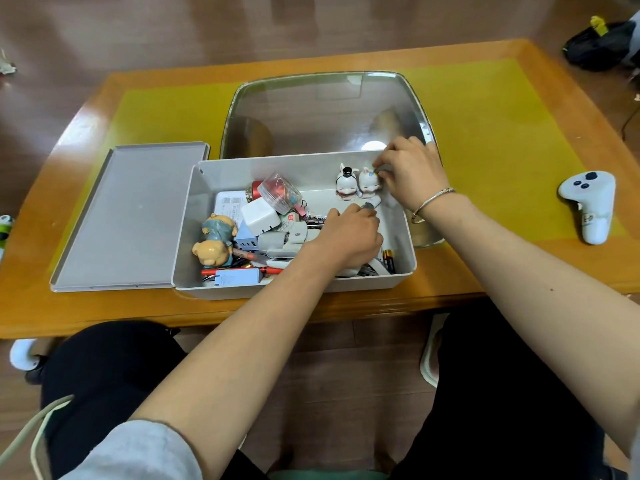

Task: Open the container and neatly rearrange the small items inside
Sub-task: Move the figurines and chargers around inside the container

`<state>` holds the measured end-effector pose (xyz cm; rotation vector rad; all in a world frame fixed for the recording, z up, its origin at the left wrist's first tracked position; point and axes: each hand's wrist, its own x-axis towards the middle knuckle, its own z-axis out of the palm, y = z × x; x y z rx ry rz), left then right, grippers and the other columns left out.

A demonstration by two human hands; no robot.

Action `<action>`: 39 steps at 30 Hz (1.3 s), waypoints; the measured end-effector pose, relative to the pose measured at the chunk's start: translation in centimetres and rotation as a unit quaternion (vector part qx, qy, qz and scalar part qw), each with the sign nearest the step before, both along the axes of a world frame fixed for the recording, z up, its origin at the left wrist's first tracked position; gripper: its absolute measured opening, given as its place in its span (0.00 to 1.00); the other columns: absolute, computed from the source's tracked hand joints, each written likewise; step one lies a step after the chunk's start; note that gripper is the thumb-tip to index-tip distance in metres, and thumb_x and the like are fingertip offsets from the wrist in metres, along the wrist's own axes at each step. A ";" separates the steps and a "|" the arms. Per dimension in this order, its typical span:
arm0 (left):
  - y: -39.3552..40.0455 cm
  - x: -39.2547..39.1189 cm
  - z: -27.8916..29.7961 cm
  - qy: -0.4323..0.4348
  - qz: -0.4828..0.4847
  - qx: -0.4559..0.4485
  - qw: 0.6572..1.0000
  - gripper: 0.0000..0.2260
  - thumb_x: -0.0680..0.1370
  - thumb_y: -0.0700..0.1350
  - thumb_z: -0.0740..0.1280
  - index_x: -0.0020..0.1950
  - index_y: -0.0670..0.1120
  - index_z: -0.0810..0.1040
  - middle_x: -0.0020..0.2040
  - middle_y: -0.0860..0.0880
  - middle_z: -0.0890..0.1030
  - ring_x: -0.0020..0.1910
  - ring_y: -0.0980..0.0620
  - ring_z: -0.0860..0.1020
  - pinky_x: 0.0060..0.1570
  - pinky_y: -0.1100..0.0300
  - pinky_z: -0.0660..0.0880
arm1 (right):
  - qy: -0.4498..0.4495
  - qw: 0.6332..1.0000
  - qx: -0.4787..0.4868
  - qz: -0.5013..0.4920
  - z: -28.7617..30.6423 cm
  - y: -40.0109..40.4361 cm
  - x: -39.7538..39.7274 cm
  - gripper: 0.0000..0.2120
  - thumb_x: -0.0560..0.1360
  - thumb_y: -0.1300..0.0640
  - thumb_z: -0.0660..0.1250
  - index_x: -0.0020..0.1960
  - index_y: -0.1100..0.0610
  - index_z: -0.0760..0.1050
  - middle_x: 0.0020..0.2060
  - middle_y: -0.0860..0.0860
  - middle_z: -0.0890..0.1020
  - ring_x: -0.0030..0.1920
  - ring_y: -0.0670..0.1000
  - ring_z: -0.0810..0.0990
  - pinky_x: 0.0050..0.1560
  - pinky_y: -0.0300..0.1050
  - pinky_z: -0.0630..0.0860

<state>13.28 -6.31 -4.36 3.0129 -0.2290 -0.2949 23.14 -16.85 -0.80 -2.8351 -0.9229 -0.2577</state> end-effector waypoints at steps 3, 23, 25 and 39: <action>0.0 -0.1 -0.1 -0.013 0.013 0.001 1.000 0.17 0.80 0.47 0.52 0.63 0.43 0.72 0.70 0.46 0.69 0.65 0.45 0.67 0.57 0.48 0.64 | -0.003 1.000 -0.002 -0.001 -0.1 0.1 0.1 0.12 0.77 0.60 0.61 0.57 0.53 0.79 0.54 0.54 0.77 0.56 0.58 0.71 0.55 0.51 0.63; -0.3 0.0 -0.6 0.031 0.082 -0.013 0.996 0.28 0.80 0.54 0.50 0.78 0.42 0.54 0.79 0.48 0.51 0.76 0.50 0.52 0.67 0.44 0.56 | -0.015 0.997 -0.078 -0.013 0.4 1.9 0.8 0.11 0.71 0.51 0.71 0.53 0.50 0.81 0.52 0.52 0.80 0.57 0.56 0.71 0.55 0.51 0.63; -0.3 0.0 -0.6 0.030 0.080 -0.014 0.996 0.28 0.80 0.54 0.50 0.78 0.42 0.53 0.79 0.47 0.51 0.76 0.49 0.52 0.67 0.43 0.56 | -0.019 0.996 -0.088 -0.014 0.5 2.0 0.9 0.10 0.71 0.52 0.71 0.52 0.50 0.81 0.51 0.52 0.80 0.56 0.57 0.71 0.55 0.52 0.62; 1.1 -0.9 0.7 -0.017 0.121 -0.085 0.989 0.18 0.79 0.43 0.57 0.67 0.38 0.63 0.67 0.39 0.64 0.63 0.40 0.65 0.62 0.48 0.66 | -0.015 0.999 -0.037 -0.031 -0.3 0.1 -1.3 0.10 0.74 0.53 0.66 0.55 0.53 0.78 0.55 0.52 0.78 0.57 0.58 0.71 0.56 0.53 0.64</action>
